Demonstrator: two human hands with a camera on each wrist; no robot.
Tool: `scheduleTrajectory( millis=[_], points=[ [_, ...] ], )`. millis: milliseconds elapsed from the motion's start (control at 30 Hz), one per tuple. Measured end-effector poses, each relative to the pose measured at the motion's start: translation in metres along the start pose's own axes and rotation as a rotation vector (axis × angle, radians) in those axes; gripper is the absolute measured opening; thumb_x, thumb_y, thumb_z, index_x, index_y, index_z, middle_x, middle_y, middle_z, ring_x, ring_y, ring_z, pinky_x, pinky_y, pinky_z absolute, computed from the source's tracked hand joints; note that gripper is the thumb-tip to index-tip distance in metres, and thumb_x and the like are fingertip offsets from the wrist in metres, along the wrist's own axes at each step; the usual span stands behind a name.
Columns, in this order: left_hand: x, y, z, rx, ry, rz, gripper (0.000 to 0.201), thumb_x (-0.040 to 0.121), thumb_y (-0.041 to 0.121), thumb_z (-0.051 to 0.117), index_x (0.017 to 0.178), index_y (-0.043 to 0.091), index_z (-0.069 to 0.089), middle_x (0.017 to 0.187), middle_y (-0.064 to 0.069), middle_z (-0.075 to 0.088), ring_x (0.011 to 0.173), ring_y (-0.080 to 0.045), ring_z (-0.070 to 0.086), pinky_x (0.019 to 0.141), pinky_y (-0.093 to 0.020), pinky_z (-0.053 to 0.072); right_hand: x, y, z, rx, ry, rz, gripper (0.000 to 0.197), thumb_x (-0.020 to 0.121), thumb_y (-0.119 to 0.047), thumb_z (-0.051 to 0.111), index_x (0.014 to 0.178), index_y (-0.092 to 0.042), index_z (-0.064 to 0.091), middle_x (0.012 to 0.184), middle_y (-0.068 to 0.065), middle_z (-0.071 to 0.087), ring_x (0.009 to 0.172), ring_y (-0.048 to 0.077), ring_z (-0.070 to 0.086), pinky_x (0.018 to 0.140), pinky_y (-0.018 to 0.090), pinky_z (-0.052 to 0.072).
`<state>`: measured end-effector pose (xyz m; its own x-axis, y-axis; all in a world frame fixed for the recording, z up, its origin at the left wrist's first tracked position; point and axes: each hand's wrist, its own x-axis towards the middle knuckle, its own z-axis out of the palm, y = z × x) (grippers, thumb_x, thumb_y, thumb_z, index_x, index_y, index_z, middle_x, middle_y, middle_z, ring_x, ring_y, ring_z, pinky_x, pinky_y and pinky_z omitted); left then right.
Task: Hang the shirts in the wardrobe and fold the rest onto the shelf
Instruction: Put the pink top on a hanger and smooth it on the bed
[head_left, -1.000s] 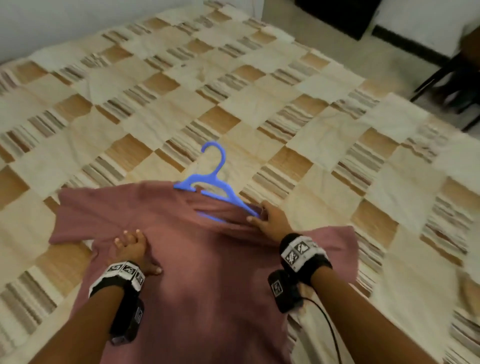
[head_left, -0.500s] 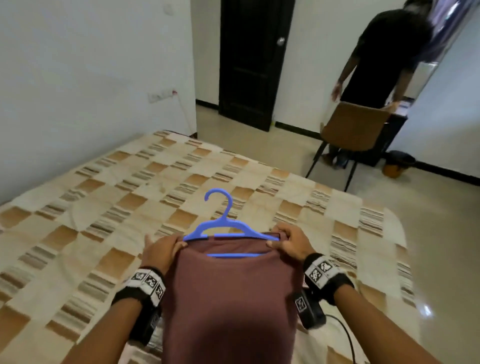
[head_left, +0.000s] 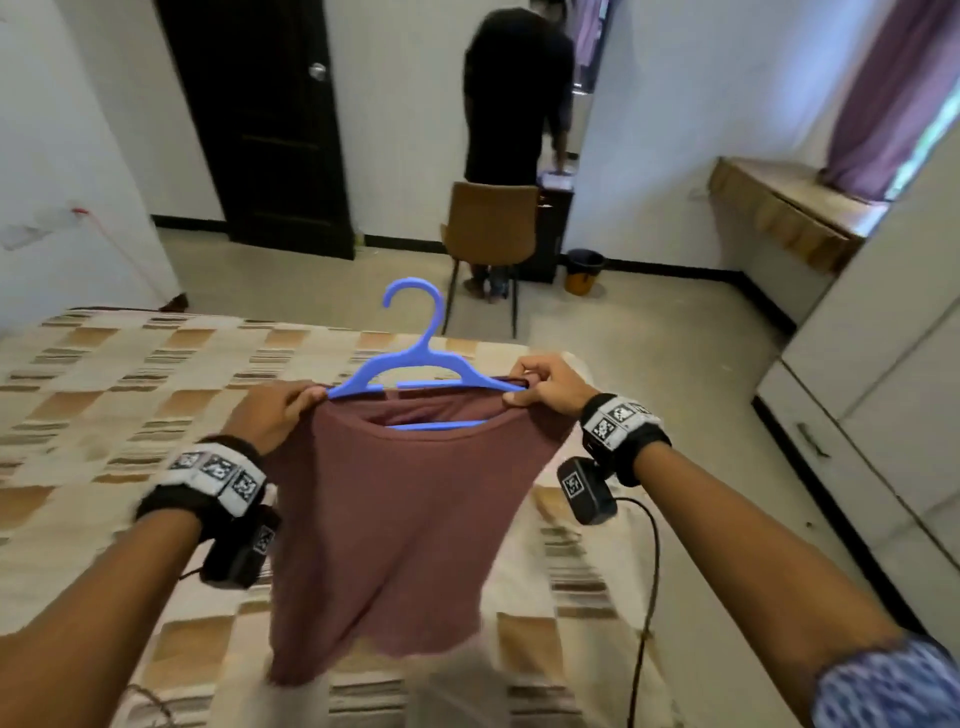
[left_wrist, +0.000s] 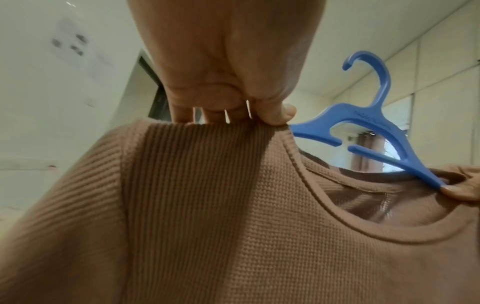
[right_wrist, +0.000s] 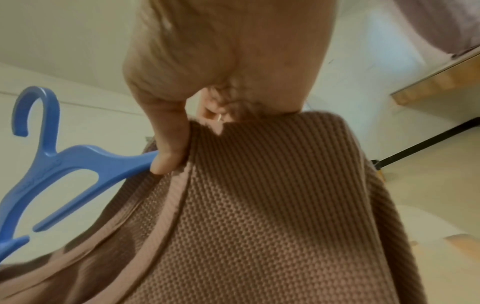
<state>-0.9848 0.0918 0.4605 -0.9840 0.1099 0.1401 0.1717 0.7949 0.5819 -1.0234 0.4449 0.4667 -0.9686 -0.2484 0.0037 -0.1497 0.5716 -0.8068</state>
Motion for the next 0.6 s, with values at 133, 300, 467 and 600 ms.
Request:
scheduleTrajectory(
  millis=[133,300,467,600],
  points=[
    [0.036,0.100,0.083,-0.071,-0.127,0.091,0.028,0.096,0.016,0.050,0.112,0.000,0.066,0.113,-0.019,0.066,0.104,-0.028,0.059,0.075,-0.027,0.032,-0.051,0.078,-0.106,0.025,0.101,0.112,0.032,0.074,0.005,0.074,0.067,-0.018,0.053,0.043,-0.016,0.043,0.044,-0.002,0.038,0.049,0.012,0.027],
    [0.092,0.270,0.236,-0.178,-0.191,0.260,0.042,0.094,0.036,0.046,0.099,0.001,0.068,0.096,-0.019,0.068,0.090,-0.021,0.058,0.078,-0.034,0.039,-0.123,0.214,-0.275,0.119,0.267,0.215,0.018,0.075,-0.002,0.075,0.073,-0.012,0.060,0.058,0.000,0.044,0.048,0.001,0.038,0.051,0.017,0.029],
    [0.120,0.416,0.394,-0.239,-0.398,0.264,0.026,0.065,0.045,0.052,0.067,0.020,0.057,0.063,0.006,0.055,0.062,-0.007,0.047,0.061,-0.020,0.037,-0.214,0.357,-0.399,0.156,0.335,0.362,0.024,0.076,0.003,0.072,0.069,-0.016,0.059,0.049,-0.011,0.047,0.043,-0.003,0.041,0.050,0.015,0.032],
    [0.113,0.502,0.464,-0.144,-0.587,0.283,0.015,0.076,0.029,0.057,0.065,0.020,0.055,0.050,0.014,0.051,0.058,-0.001,0.048,0.058,-0.019,0.034,-0.284,0.422,-0.463,0.170,0.319,0.490,0.021,0.071,-0.003,0.078,0.073,-0.010,0.059,0.057,-0.013,0.060,0.055,0.000,0.053,0.061,0.016,0.040]
  ],
)
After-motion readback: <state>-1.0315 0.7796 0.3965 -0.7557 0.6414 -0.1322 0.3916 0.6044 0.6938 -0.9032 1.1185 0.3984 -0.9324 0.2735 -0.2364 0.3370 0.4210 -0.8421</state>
